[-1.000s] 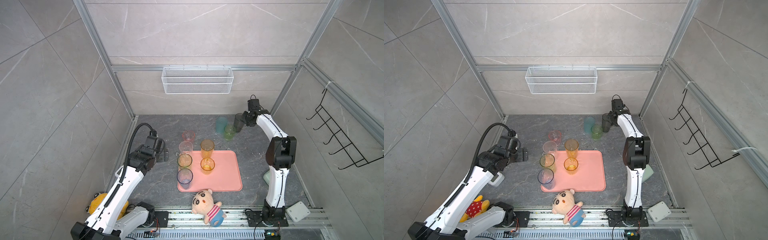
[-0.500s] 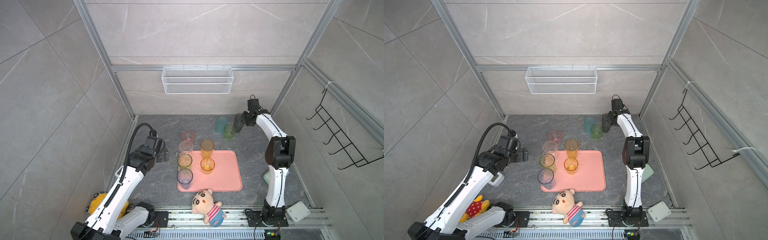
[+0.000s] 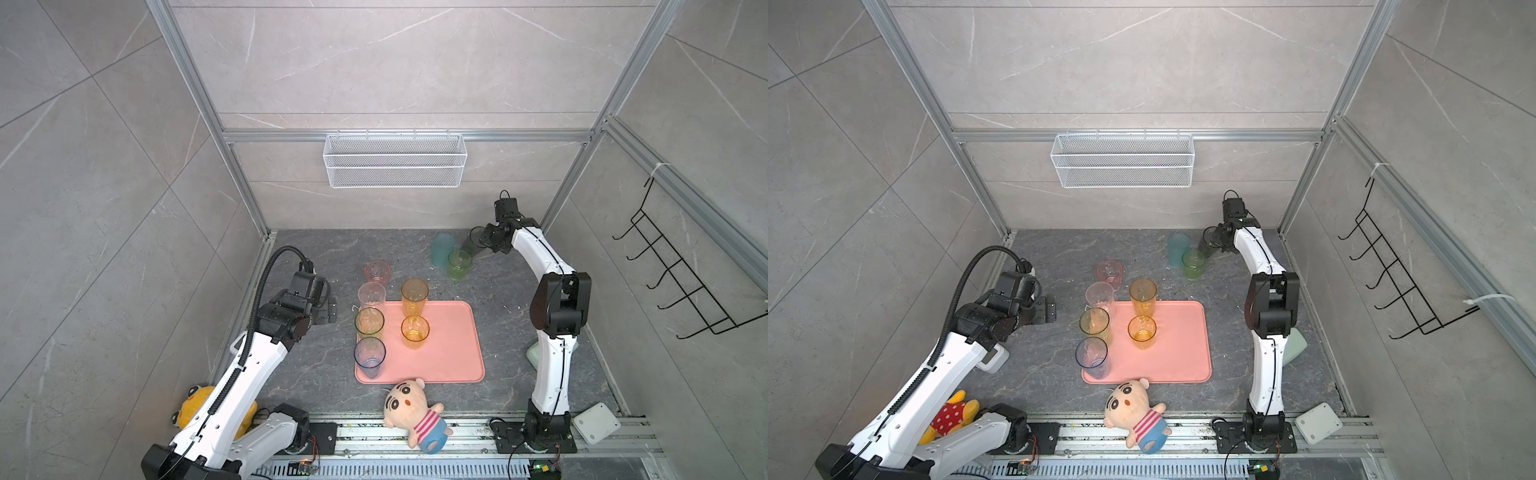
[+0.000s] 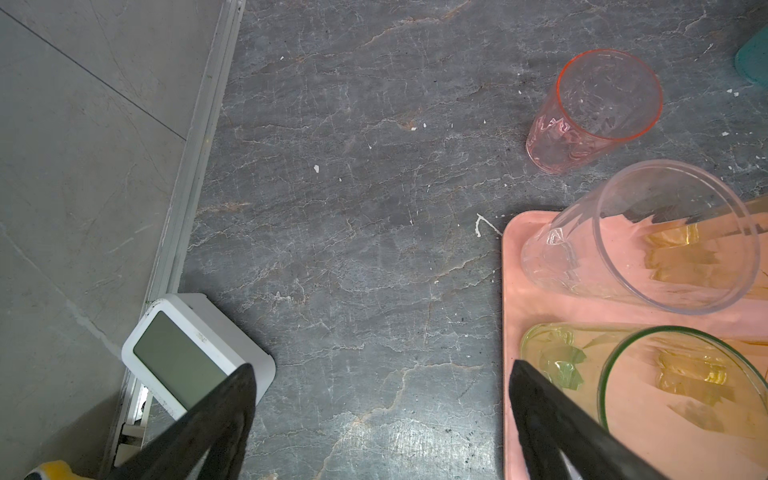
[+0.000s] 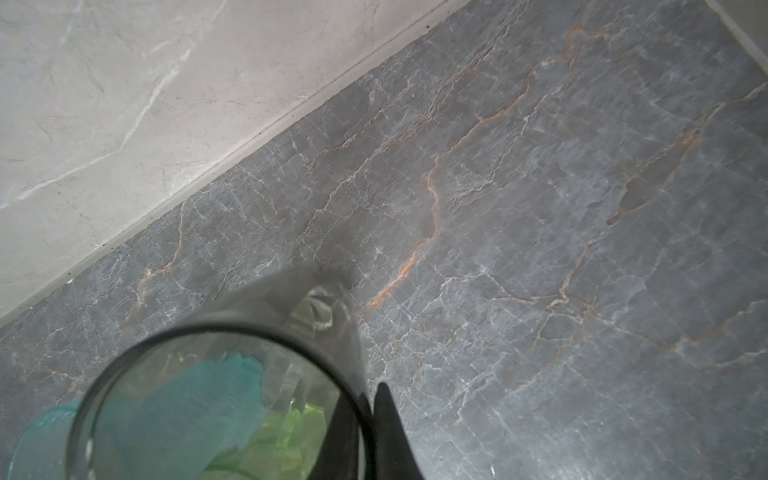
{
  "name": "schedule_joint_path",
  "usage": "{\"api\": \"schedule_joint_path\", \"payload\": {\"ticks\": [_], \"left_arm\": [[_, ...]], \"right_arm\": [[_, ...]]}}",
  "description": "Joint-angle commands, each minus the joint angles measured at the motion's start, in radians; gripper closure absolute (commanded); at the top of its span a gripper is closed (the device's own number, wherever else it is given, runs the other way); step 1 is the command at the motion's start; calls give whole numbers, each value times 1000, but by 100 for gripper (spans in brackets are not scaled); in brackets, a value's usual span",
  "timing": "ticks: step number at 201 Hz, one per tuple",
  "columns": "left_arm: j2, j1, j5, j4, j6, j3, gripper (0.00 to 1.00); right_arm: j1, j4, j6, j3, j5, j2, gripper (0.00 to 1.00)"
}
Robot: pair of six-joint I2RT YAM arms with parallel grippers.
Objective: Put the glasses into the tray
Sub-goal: 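Lower the right gripper onto the dark grey glass rim and close, then lift the dark grey glass and carry it toward the tray's near edge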
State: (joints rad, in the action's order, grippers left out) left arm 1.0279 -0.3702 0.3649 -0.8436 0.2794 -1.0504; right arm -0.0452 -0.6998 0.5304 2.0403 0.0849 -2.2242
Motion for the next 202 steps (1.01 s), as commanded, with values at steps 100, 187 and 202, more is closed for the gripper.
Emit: {"api": "schedule_joint_path", "payload": {"ticks": [100,187,202], "left_arm": [[-28,5,8,6,4,1,5],[-42,5,-6,10,5,-1,5],[-46,4,-10,9,5,0,5]], "right_arm": [[9,-13,-14,-215,65,213,100],[10,-7,-34,-473,33,497,100],[7,-35,-49,-498,9,544,100]]}}
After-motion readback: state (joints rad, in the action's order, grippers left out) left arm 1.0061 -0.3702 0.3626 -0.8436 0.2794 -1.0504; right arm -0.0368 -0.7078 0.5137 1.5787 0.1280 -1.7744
